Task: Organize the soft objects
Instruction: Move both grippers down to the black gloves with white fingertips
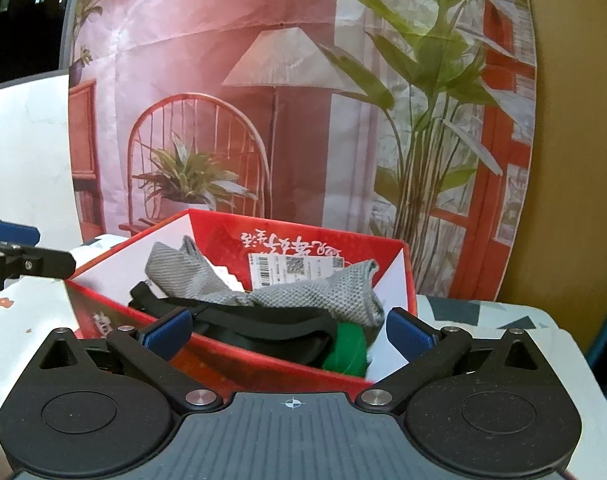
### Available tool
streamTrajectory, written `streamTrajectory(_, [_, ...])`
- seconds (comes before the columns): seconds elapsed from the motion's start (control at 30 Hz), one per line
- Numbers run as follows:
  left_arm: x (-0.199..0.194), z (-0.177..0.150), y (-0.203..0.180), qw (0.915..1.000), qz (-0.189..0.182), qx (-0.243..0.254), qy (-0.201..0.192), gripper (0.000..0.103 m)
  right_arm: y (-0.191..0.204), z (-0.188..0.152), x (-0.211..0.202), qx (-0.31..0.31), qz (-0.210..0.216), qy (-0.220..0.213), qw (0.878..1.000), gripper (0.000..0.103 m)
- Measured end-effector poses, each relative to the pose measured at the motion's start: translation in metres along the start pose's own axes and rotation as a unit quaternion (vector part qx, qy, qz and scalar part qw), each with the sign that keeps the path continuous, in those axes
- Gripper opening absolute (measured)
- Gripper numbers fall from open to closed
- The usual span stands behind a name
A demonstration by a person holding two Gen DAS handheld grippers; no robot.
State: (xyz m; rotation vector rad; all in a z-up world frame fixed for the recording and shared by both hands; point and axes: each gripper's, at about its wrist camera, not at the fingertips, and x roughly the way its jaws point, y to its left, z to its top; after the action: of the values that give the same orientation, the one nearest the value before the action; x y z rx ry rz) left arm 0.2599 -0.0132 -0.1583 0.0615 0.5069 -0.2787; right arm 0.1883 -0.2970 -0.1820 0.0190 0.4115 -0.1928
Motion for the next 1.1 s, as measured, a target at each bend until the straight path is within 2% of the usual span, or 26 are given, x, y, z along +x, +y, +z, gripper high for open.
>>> streamTrajectory(0.4, [-0.010, -0.049, 0.013, 0.9986, 0.009, -0.040, 0.034, 0.101, 0.008, -0.037, -0.033, 0.015, 0.017, -0.018, 1.000, 0.103])
streamTrajectory(0.63, [-0.009, -0.066, 0.013, 0.9975, 0.009, -0.047, 0.051, 0.101, 0.010, -0.065, -0.035, 0.016, 0.013, 0.012, 1.000, 0.103])
streamTrajectory(0.93, [-0.005, -0.087, 0.003, 0.9964, -0.002, -0.039, 0.075, 0.101, 0.011, -0.098, -0.023, 0.016, -0.014, 0.044, 0.999, 0.103])
streamTrajectory(1.1, [0.000, -0.093, 0.000, 0.9958, -0.014, -0.037, 0.083, 0.100, 0.010, -0.108, -0.013, 0.021, -0.007, 0.066, 0.998, 0.103])
